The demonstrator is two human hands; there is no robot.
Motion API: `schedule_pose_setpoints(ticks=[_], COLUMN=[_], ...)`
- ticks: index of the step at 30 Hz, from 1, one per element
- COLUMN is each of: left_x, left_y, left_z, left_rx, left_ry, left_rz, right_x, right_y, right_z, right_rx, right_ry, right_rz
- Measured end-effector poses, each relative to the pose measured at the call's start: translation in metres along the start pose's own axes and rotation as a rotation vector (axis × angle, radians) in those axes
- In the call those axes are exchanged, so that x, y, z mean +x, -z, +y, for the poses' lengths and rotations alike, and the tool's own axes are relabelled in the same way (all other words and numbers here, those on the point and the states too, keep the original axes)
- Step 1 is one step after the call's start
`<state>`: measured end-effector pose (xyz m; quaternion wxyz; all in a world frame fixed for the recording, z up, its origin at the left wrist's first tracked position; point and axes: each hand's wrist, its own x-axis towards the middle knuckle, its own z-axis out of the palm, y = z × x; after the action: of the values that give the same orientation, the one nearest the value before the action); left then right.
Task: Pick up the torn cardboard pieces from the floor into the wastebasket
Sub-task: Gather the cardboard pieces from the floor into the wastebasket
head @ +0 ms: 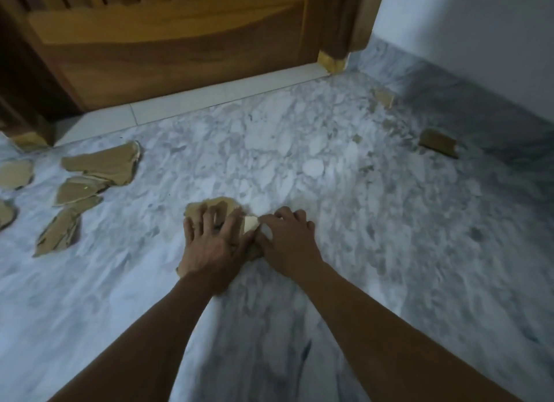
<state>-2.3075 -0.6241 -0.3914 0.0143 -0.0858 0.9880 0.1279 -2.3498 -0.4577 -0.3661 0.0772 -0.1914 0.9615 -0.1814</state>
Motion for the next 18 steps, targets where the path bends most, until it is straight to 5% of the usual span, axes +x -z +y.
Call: schedule_pose_setpoints(ticks=[9, 18], left_x=[0.102, 0.178], left_y=[-0.040, -0.065], left_z=[0.136, 0.236], left_rx=[-0.074, -0.049], left_ry=[-0.121, -0.104], left_rz=[0.119, 0.119], right_x=[0.064, 0.145], right_y=[0.061, 0.134], right_z=[0.148, 0.347], right_rx=[0.003, -0.116], right_ry=[-0.147, -0.613], right_rz=[0.131, 0.392])
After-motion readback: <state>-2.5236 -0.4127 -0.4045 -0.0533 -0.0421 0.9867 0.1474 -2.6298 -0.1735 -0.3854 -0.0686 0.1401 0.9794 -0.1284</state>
